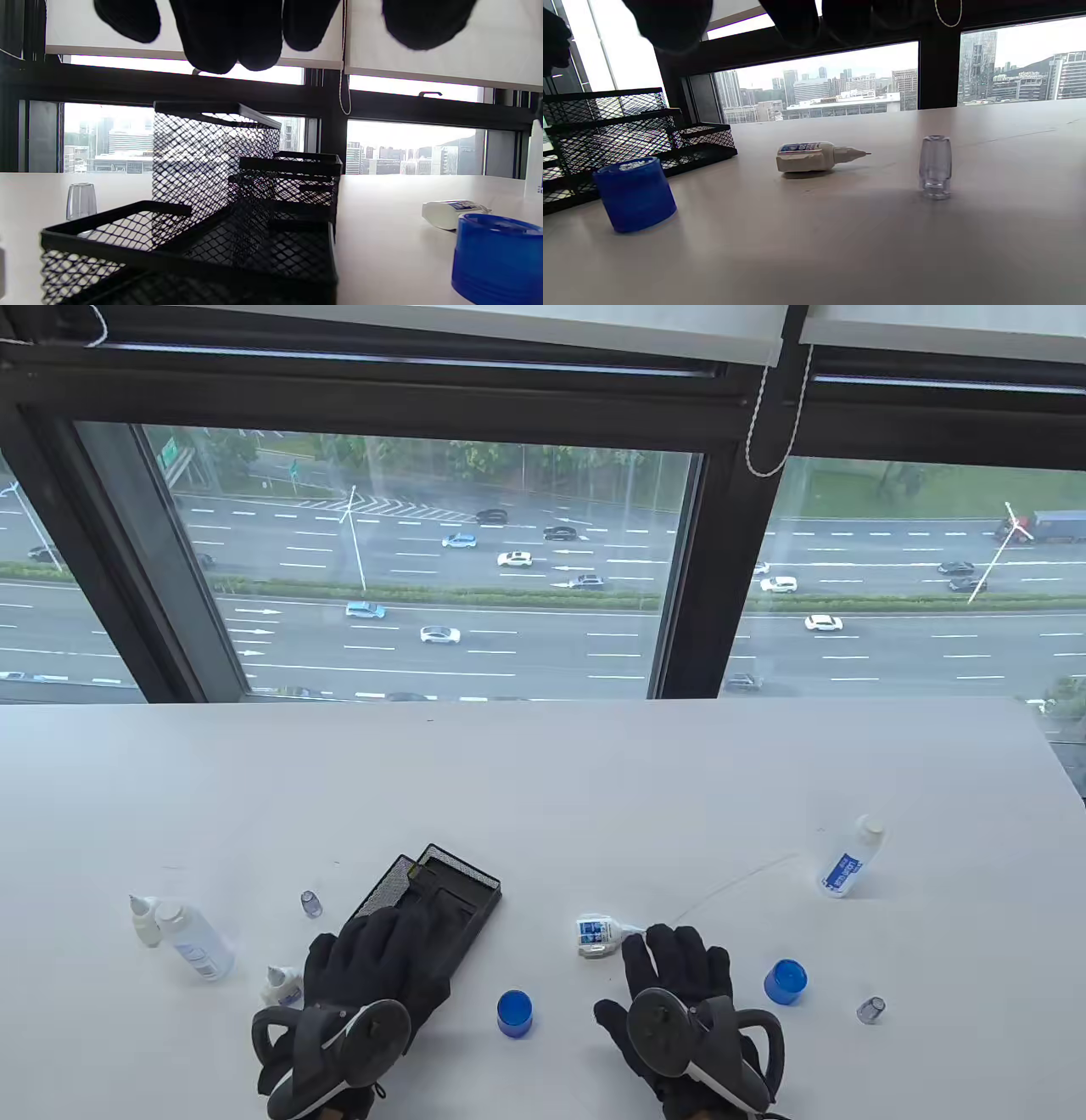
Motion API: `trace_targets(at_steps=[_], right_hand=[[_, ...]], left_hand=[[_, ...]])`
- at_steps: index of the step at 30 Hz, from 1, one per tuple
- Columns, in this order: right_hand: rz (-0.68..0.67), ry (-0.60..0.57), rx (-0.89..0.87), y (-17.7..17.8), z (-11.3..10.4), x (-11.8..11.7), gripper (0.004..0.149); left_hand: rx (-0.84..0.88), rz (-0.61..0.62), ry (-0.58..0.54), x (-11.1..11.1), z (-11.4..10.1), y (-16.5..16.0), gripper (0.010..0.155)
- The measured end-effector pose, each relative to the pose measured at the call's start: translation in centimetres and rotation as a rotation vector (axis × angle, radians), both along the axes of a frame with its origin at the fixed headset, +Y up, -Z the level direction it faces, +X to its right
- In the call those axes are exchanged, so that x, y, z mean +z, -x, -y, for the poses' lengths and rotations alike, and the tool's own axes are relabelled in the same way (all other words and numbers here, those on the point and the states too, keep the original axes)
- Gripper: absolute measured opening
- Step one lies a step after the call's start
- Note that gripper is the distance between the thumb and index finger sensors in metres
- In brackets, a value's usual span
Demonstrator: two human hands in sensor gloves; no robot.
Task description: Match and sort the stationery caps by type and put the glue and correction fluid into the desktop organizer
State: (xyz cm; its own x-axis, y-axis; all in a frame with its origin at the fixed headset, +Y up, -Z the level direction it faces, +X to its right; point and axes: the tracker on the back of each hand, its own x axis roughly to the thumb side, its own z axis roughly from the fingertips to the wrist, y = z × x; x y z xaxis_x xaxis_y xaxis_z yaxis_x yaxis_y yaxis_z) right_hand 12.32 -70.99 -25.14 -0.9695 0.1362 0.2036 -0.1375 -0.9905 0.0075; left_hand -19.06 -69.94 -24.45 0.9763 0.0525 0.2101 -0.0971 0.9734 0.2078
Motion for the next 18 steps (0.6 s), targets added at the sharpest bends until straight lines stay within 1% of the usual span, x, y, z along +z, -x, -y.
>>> trace_targets(at_steps=[3, 12, 15, 18], right_hand=[[-0.003, 0.012, -0.003, 0.0, 0.0, 0.0, 0.074], [0.005, 0.000, -0.019, -0.3, -0.1, 0.0, 0.074], [0.029, -0.017, 0.002, -0.6, -0.1, -0.2, 0.073], [0.045, -0.026, 0.033, -0.8, -0.1, -0.3, 0.073]], left_hand=[[-0.024, 0.004, 0.004, 0.1, 0.1, -0.1, 0.075], [-0.012, 0.006, -0.005, 0.1, 0.0, -0.2, 0.075], [0.023, -0.019, 0.000, 0.0, -0.5, 0.6, 0.076], [0.067, -0.079, -0.057, 0.1, -1.8, 2.5, 0.076]])
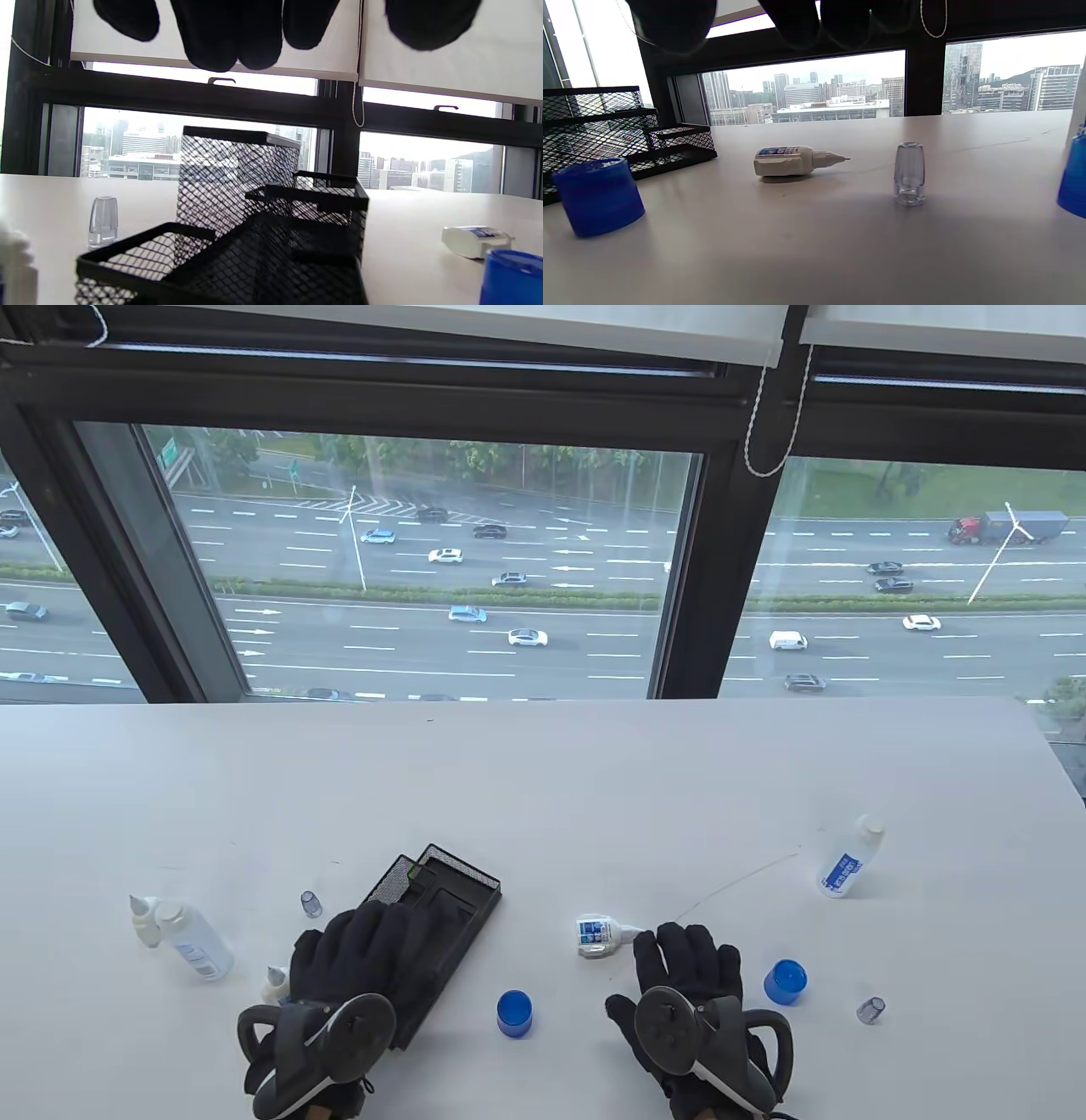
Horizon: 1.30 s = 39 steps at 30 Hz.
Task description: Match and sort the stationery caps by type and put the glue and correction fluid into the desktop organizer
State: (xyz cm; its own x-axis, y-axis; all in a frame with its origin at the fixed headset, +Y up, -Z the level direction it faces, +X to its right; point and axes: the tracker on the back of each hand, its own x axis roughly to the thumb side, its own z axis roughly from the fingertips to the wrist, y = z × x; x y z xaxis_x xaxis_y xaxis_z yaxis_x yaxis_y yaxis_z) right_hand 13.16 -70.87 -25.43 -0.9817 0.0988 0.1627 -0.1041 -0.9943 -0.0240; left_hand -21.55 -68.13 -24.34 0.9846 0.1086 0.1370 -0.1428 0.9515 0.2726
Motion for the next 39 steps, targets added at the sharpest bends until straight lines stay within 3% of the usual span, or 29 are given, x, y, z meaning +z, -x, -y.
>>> trace_targets(at_steps=[4, 7, 10, 13, 17, 20, 24, 29, 34, 37, 39], right_hand=[[-0.002, -0.014, -0.015, -0.2, -0.3, 0.0, 0.073], [-0.012, -0.019, -0.031, -0.2, -0.6, 0.3, 0.073], [-0.023, -0.024, -0.033, -0.1, -0.7, 0.5, 0.073], [-0.033, -0.019, -0.037, 0.0, -0.8, 0.6, 0.073], [-0.041, -0.014, -0.027, 0.1, -0.7, 0.6, 0.073], [-0.041, -0.012, -0.022, 0.1, -0.8, 0.6, 0.073], [-0.041, -0.004, -0.019, 0.2, -0.8, 0.6, 0.073], [-0.044, 0.003, -0.017, 0.3, -0.8, 0.6, 0.073], [-0.045, 0.007, -0.020, 0.3, -0.8, 0.5, 0.073], [-0.040, -0.001, -0.040, 0.1, -1.0, 0.6, 0.073], [-0.034, -0.009, -0.048, -0.1, -1.1, 0.6, 0.073]], left_hand=[[0.150, -0.161, -0.076, 0.2, -1.7, 4.8, 0.077], [0.247, -0.308, -0.124, 0.8, -1.8, 8.7, 0.080], [0.374, -0.489, -0.129, 1.2, -0.7, 12.8, 0.089], [0.558, -0.600, -0.047, 0.9, 1.9, 15.9, 0.096], [0.726, -0.634, 0.123, -0.2, 5.6, 17.7, 0.098], [0.764, -0.659, 0.173, -1.1, 7.0, 18.2, 0.096], [0.788, -0.642, 0.199, -2.0, 7.8, 18.2, 0.090], [0.829, -0.621, 0.146, -2.5, 7.9, 18.2, 0.077], [0.747, -0.625, 0.087, -2.3, 6.9, 17.9, 0.072], [0.708, -0.577, 0.002, -2.1, 4.3, 17.2, 0.072], [0.697, -0.510, -0.096, -1.6, 1.3, 16.0, 0.072]])
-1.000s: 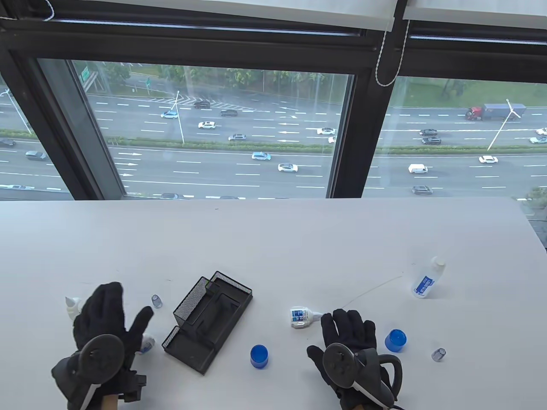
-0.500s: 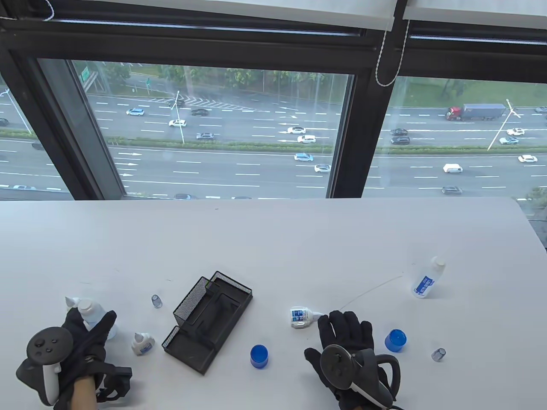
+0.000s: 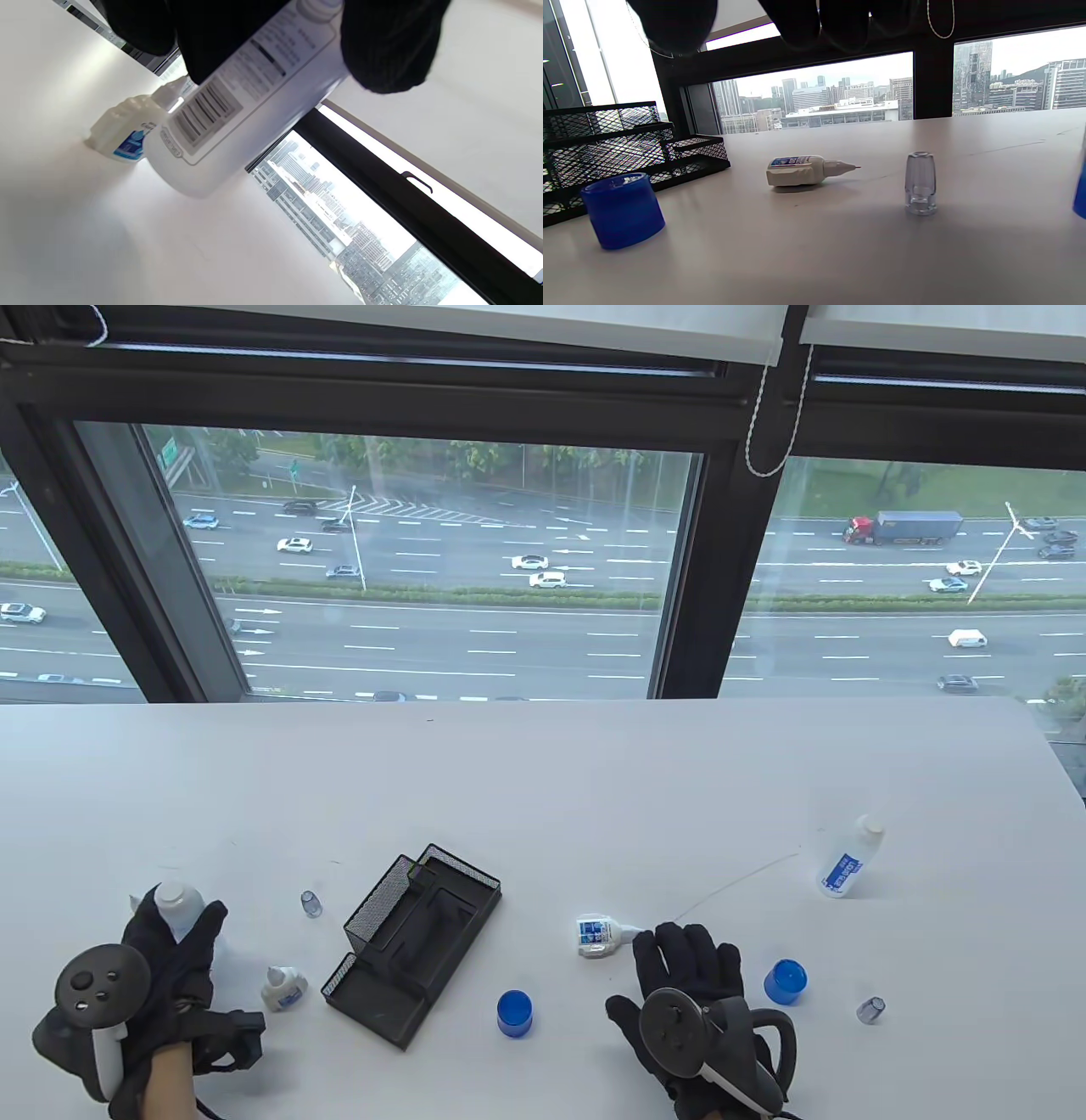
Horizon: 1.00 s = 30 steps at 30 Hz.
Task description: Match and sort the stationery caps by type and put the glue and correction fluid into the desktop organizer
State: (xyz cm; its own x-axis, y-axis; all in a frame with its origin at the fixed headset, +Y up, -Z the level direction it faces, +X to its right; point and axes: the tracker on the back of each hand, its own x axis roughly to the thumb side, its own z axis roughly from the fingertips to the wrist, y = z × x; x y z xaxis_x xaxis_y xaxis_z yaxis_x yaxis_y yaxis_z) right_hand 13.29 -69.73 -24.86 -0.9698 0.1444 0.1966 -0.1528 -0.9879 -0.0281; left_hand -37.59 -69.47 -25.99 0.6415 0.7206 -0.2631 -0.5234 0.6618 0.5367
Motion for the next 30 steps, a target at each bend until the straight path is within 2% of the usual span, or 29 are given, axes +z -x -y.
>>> trace_targets(at_steps=[3, 6, 7, 9, 11, 16, 20, 23, 25, 30], right_hand=[[0.009, -0.001, 0.006, -0.2, -0.1, 0.0, 0.073], [0.019, 0.005, 0.010, -0.3, 0.0, -0.2, 0.073], [0.021, 0.006, 0.010, -0.4, 0.0, -0.2, 0.073], [0.026, 0.007, 0.004, -0.6, 0.0, -0.3, 0.074], [0.028, 0.011, 0.000, -0.7, 0.0, -0.4, 0.074], [0.043, 0.027, -0.012, -1.3, 0.2, -0.7, 0.074], [0.054, 0.044, -0.016, -1.8, 0.5, -0.9, 0.074], [0.062, 0.049, -0.030, -2.1, 0.5, -1.0, 0.075], [0.065, 0.058, -0.074, -2.6, 0.5, -1.1, 0.081], [0.122, 0.009, -0.167, -4.7, -0.9, -1.0, 0.083]], left_hand=[[-0.106, 0.026, -0.121, 0.7, -4.5, -2.1, 0.072], [-0.132, 0.127, -0.229, 1.3, -8.8, -5.3, 0.072], [-0.121, 0.177, -0.236, 1.3, -9.5, -6.2, 0.072], [-0.095, 0.357, -0.215, 1.2, -10.8, -9.2, 0.072], [-0.072, 0.467, -0.227, 1.3, -11.0, -12.0, 0.072], [-0.107, 0.705, -0.170, 1.3, -8.8, -19.7, 0.072], [-0.107, 0.824, -0.082, 0.8, -5.3, -24.6, 0.072], [-0.078, 0.846, -0.045, 0.6, -2.8, -26.0, 0.072], [-0.110, 0.859, -0.004, 0.7, -1.4, -26.4, 0.072], [-0.118, 0.860, 0.015, 1.4, 0.2, -25.4, 0.072]])
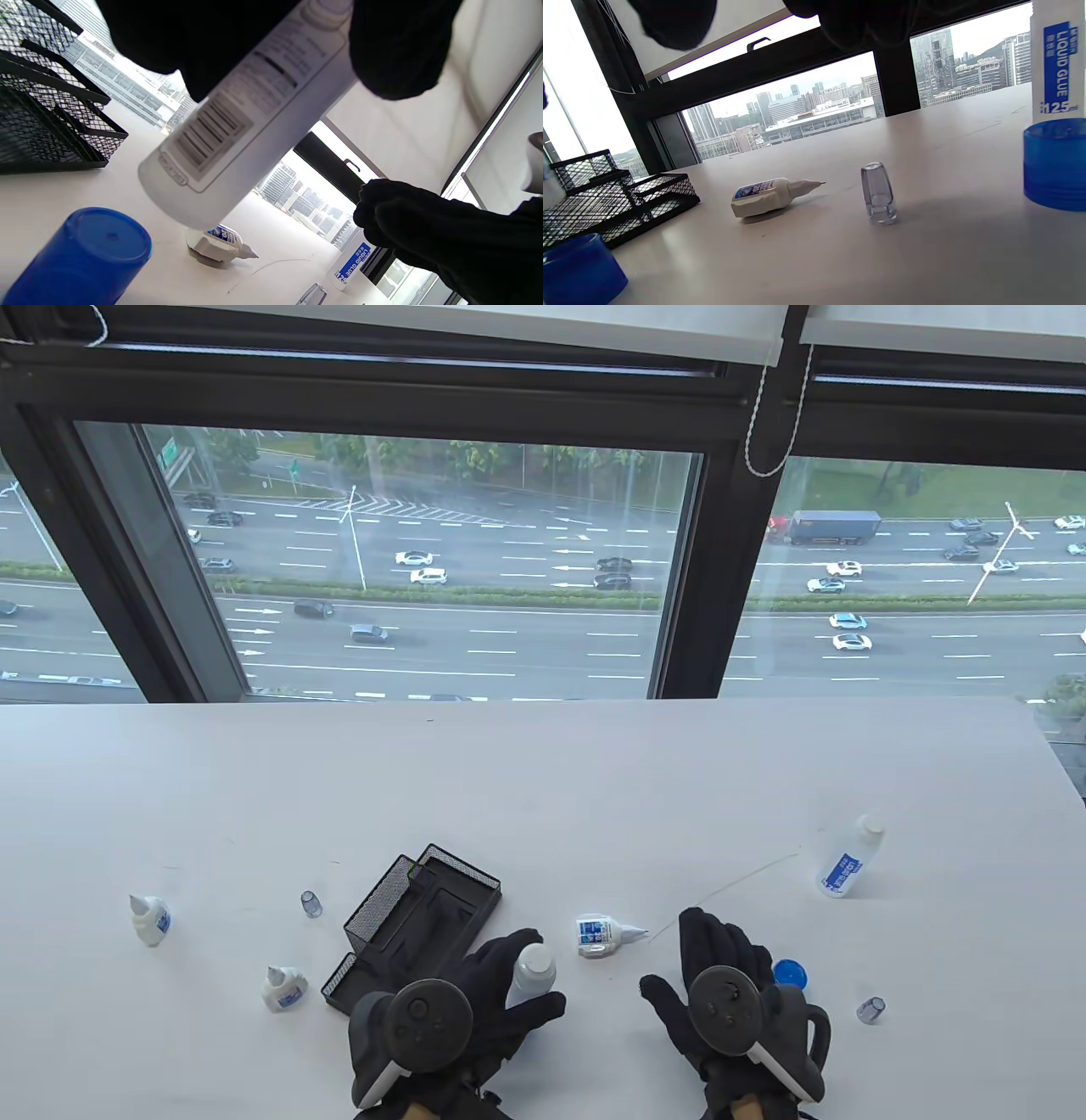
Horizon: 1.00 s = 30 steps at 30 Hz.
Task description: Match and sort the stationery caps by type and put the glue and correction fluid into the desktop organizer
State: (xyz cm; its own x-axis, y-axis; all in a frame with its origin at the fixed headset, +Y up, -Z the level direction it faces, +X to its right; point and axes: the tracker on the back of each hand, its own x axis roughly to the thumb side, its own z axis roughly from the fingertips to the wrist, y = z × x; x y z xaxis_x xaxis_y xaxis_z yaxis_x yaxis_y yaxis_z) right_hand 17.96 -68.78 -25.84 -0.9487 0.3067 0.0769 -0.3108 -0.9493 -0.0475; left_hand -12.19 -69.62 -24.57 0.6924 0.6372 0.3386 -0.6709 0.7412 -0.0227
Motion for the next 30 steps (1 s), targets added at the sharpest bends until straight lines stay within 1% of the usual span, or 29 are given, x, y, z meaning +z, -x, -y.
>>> trace_targets(at_steps=[1, 4, 6, 8, 11, 13, 14, 15, 18, 22, 27, 28, 30], right_hand=[[0.037, -0.026, -0.015, -0.9, -0.4, 0.1, 0.082], [0.124, -0.054, -0.047, -3.0, -1.1, 0.1, 0.082], [0.188, -0.059, -0.065, -4.6, -1.1, -0.2, 0.081], [0.236, -0.040, -0.047, -5.7, -0.7, -0.6, 0.080], [0.294, 0.050, 0.032, -6.7, 1.0, -1.9, 0.078], [0.323, 0.152, 0.091, -6.9, 2.7, -2.8, 0.077], [0.329, 0.180, 0.107, -6.9, 3.2, -3.0, 0.076], [0.342, 0.228, 0.137, -6.9, 4.1, -3.4, 0.076], [0.378, 0.304, 0.224, -6.8, 5.8, -4.0, 0.075], [0.393, 0.336, 0.264, -6.7, 6.6, -4.5, 0.069], [0.398, 0.318, 0.288, -6.4, 6.7, -4.6, 0.065], [0.406, 0.295, 0.292, -6.3, 6.5, -4.5, 0.065], [0.379, 0.228, 0.258, -5.8, 5.0, -4.2, 0.066]], left_hand=[[0.018, -0.001, 0.012, 0.1, 0.1, 0.2, 0.072], [0.043, -0.002, 0.019, 0.1, 0.2, 0.5, 0.072], [0.041, -0.002, 0.016, 0.1, 0.2, 0.5, 0.072], [0.031, 0.002, 0.012, 0.2, 0.2, 0.4, 0.072], [0.031, 0.006, 0.013, 0.2, 0.3, 0.2, 0.072], [0.027, 0.012, 0.016, 0.2, 0.4, 0.2, 0.072], [0.026, 0.012, 0.016, 0.2, 0.4, 0.1, 0.072], [0.025, 0.011, 0.017, 0.2, 0.5, 0.1, 0.072], [0.033, 0.012, 0.021, 0.3, 0.5, 0.1, 0.072], [0.035, 0.013, 0.019, 0.4, 0.5, 0.0, 0.072], [0.041, 0.013, 0.028, 0.4, 0.7, 0.0, 0.072], [0.041, 0.012, 0.030, 0.3, 0.7, 0.0, 0.072], [0.048, 0.007, 0.036, 0.3, 0.8, 0.1, 0.072]])
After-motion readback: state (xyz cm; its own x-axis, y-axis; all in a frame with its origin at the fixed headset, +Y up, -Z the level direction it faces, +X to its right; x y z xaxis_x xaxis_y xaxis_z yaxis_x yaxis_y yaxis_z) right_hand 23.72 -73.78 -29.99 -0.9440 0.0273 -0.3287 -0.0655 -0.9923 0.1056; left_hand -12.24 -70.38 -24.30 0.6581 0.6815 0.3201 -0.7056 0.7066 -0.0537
